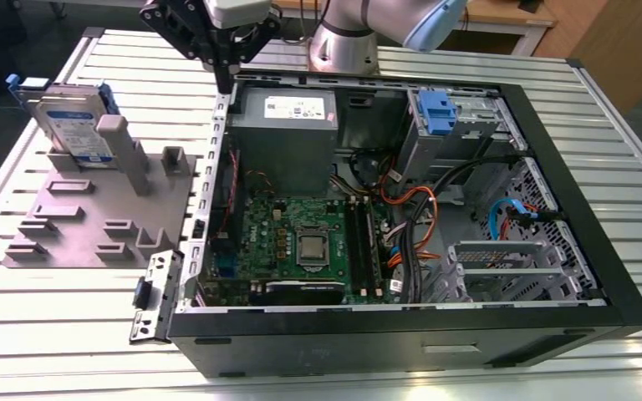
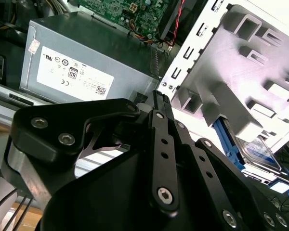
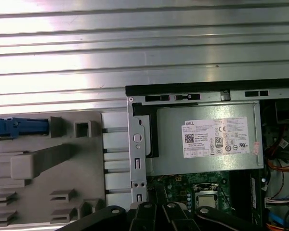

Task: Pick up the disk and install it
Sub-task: 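Reach for the disk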

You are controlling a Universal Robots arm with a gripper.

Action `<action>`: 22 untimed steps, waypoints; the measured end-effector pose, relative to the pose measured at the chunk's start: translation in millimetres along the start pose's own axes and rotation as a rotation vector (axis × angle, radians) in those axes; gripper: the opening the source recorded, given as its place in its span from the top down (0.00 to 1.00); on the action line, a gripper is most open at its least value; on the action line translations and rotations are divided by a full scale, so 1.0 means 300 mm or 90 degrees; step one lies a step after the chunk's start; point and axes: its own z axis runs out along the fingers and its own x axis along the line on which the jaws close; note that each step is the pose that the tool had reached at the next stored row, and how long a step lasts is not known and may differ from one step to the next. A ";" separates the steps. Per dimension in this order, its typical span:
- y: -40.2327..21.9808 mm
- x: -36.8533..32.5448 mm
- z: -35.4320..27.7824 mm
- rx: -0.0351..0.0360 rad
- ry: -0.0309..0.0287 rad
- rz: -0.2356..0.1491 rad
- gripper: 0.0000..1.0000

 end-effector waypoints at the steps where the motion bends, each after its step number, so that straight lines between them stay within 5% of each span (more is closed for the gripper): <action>1: 0.000 0.001 0.000 0.0000 0.0000 0.000 0.89; 22: -0.002 0.033 0.006 -0.0001 0.0000 0.000 0.89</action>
